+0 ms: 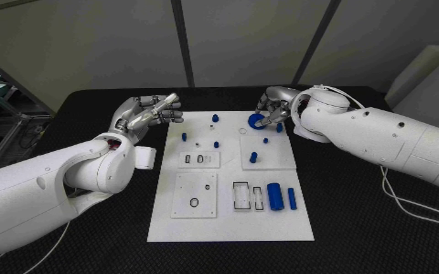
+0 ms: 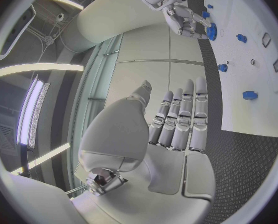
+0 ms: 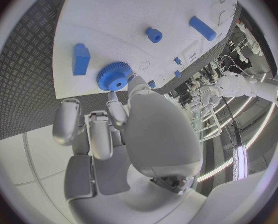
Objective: Assemble the parts on the task board
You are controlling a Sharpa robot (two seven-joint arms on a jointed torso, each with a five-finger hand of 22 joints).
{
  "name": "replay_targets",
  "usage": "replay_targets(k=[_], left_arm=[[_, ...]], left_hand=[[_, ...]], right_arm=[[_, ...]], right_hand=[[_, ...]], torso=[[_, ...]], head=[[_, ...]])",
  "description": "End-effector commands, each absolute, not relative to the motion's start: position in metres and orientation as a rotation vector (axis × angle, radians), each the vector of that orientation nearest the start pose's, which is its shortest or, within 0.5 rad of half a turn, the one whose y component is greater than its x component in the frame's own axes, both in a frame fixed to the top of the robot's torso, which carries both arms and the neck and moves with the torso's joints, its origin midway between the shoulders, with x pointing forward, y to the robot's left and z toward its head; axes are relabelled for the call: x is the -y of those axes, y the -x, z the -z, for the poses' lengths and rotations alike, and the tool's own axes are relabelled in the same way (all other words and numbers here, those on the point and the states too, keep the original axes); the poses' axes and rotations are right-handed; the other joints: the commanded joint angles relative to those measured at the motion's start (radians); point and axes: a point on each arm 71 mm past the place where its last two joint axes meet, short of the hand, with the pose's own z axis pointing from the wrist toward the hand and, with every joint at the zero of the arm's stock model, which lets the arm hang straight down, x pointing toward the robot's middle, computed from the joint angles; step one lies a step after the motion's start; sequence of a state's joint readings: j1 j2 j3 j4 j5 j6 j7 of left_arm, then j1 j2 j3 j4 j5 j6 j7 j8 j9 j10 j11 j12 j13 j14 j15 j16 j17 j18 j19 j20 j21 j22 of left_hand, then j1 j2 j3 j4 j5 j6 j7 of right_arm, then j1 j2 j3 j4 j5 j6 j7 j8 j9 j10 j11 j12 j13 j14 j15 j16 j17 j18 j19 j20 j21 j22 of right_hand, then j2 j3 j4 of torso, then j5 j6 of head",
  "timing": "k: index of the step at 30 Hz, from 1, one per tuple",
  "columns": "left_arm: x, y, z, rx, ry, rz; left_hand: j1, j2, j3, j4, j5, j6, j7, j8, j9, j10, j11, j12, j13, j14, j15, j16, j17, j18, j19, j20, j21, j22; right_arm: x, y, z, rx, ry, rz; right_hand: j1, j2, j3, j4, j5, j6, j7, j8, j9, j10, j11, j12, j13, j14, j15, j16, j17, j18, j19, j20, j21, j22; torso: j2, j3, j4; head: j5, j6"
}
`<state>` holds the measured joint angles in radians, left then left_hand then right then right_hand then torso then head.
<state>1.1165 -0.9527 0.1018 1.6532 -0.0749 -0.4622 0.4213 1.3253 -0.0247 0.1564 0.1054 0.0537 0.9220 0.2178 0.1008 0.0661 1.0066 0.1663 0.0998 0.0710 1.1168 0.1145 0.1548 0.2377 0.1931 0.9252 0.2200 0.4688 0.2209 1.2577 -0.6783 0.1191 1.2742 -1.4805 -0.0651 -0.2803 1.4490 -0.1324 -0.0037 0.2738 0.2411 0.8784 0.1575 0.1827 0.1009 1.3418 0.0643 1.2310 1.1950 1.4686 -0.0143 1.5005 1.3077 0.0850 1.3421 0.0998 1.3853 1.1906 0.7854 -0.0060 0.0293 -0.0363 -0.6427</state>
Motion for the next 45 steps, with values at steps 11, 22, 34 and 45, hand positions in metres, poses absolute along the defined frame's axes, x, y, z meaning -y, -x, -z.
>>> replay_targets(k=[11, 22, 34, 45], left_arm=[[-0.235, -0.472, 0.149, -1.251, 1.069, 1.499], [-0.235, -0.472, 0.15, -1.254, 1.068, 1.505], [-0.234, -0.472, 0.15, -1.254, 1.067, 1.506], [-0.234, -0.473, 0.15, -1.256, 1.068, 1.505]], left_hand=[[0.007, 0.013, 0.003, -0.007, 0.001, 0.003, 0.003, -0.008, -0.001, 0.001, 0.003, -0.008, -0.002, 0.008, 0.0, -0.007, 0.003, -0.012, -0.009, -0.002, 0.004, 0.002], [0.008, 0.014, 0.004, -0.009, 0.001, 0.003, 0.003, -0.009, -0.001, 0.001, 0.003, -0.009, -0.002, 0.008, 0.0, -0.008, 0.004, -0.012, -0.009, -0.002, 0.005, 0.002], [0.008, 0.014, 0.004, -0.009, 0.001, 0.003, 0.003, -0.009, -0.001, 0.001, 0.003, -0.009, -0.002, 0.008, 0.0, -0.008, 0.004, -0.012, -0.009, -0.002, 0.005, 0.002], [0.008, 0.014, 0.004, -0.009, 0.001, 0.003, 0.003, -0.009, -0.001, 0.001, 0.003, -0.009, -0.002, 0.008, 0.0, -0.008, 0.004, -0.012, -0.009, -0.002, 0.005, 0.002]], right_arm=[[0.2, -0.557, 0.135, -1.794, 0.07, -0.405], [0.202, -0.558, 0.136, -1.789, 0.104, -0.377], [0.197, -0.557, 0.131, -1.72, 0.102, -0.421], [0.187, -0.549, 0.119, -1.576, 0.11, -0.478]], right_hand=[[0.026, 0.016, 0.011, -0.012, 0.015, -0.003, -0.007, 0.014, 0.003, -0.002, -0.001, 0.008, 0.003, 0.074, 0.005, 0.004, 0.113, -0.008, 0.0, 0.001, 0.005, 0.0], [0.061, 0.026, 0.022, -0.042, 0.021, -0.007, -0.007, 0.019, 0.002, -0.007, -0.002, 0.01, 0.007, 0.074, 0.004, 0.006, 0.118, -0.008, 0.001, 0.0, 0.007, 0.005], [0.07, 0.071, 0.061, -0.056, -0.039, 0.072, -0.014, 0.054, 0.012, 0.019, -0.008, 0.044, 0.044, 0.077, 0.0, 0.014, 0.135, -0.014, 0.018, -0.003, 0.022, 0.034], [0.077, 0.084, 0.092, -0.073, -0.014, 0.111, -0.026, 0.052, 0.008, 0.036, -0.019, 0.066, 0.069, 0.081, -0.009, 0.022, 0.152, -0.018, 0.033, -0.011, 0.035, 0.06]], torso=[[0.0, 0.0, -0.0003], [0.0, 0.0004, 0.0005], [0.0, 0.0001, 0.0001], [0.0, 0.0006, 0.001]], head=[[0.003, -0.002], [0.002, -0.004], [0.0, -0.006], [-0.001, -0.004]])
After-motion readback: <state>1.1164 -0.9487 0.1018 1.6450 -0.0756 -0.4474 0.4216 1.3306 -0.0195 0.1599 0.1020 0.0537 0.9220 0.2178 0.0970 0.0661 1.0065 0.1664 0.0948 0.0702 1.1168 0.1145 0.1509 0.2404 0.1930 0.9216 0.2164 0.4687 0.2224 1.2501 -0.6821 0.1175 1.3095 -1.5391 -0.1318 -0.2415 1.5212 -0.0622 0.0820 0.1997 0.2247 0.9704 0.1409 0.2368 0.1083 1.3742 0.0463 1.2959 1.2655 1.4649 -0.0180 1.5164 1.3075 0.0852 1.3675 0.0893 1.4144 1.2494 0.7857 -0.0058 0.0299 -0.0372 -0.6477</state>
